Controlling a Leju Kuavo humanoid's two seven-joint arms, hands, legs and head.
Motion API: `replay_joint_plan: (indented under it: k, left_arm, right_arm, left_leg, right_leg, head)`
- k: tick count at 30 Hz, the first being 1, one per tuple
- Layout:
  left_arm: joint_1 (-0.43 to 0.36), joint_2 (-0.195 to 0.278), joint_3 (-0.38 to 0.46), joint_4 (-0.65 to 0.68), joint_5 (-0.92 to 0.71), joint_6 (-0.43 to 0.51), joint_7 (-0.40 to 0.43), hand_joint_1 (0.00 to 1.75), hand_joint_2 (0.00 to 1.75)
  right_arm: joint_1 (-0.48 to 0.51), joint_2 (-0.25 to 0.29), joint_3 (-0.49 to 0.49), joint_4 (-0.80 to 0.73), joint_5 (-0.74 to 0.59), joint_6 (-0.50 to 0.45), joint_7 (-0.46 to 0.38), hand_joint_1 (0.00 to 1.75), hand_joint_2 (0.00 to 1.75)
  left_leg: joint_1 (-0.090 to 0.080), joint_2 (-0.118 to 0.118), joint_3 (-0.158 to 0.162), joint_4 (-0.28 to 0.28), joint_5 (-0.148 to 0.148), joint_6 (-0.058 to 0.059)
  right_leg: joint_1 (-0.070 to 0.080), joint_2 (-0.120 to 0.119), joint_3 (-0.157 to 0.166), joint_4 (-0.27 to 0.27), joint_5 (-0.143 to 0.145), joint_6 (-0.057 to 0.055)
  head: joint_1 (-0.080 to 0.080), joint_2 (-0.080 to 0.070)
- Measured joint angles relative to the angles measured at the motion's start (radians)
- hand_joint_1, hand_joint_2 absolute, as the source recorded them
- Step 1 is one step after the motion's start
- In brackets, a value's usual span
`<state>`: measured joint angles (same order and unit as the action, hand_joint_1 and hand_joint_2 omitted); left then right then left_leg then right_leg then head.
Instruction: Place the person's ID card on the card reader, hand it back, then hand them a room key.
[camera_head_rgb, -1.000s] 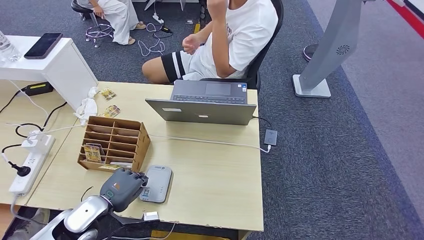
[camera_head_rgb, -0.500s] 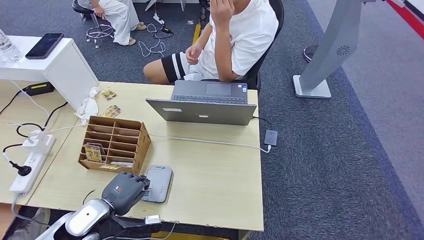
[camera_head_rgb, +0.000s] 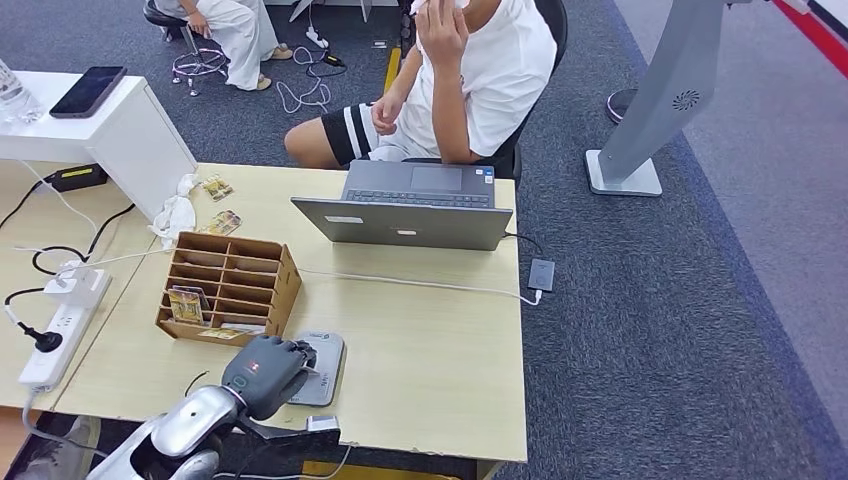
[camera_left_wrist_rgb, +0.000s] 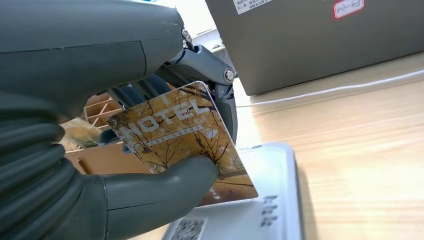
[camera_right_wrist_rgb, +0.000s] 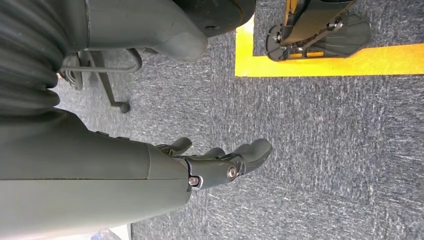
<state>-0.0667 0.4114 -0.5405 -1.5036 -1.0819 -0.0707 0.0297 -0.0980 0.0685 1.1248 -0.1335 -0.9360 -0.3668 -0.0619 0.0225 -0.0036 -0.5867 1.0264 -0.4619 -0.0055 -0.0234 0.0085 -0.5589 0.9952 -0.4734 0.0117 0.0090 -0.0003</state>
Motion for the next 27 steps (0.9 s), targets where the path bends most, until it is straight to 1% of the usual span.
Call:
replay_joint_plan:
  k: [5,10,21,27]
  left_arm:
    - [-0.037,-0.039,0.000,0.028,0.015,-0.002,0.000,1.75,1.75]
    - [-0.056,-0.065,0.000,0.053,0.016,-0.004,0.000,1.75,1.75]
    - [-0.076,-0.090,0.000,0.092,0.016,-0.005,0.007,1.75,1.75]
    - [-0.086,-0.090,0.000,0.116,0.018,-0.015,0.023,1.75,1.75]
  right_arm:
    - [-0.003,0.000,0.011,0.000,0.004,0.000,0.009,0.00,1.75]
    - [-0.005,0.000,0.021,0.000,0.004,0.000,0.016,0.00,1.75]
    - [-0.006,0.000,0.026,0.000,0.007,0.000,0.018,0.00,1.75]
    - [-0.007,0.000,0.033,0.000,0.011,0.000,0.020,0.00,1.75]
  left_leg:
    - [0.000,0.000,0.000,0.000,0.000,0.000]
    - [0.000,0.000,-0.001,0.000,0.000,0.000]
    - [0.000,0.000,-0.001,0.000,0.000,0.000]
    - [0.000,0.000,-0.001,0.000,0.000,0.000]
  right_leg:
    - [0.000,0.000,0.000,0.000,0.000,0.000]
    - [0.000,0.001,-0.001,0.000,0.000,0.000]
    - [0.000,0.001,-0.002,0.000,0.000,0.000]
    - [0.000,0.001,-0.001,0.000,0.000,0.000]
  head:
    - [0.000,0.000]
    - [0.000,0.000]
    - [0.000,0.000]
    - [0.000,0.000]
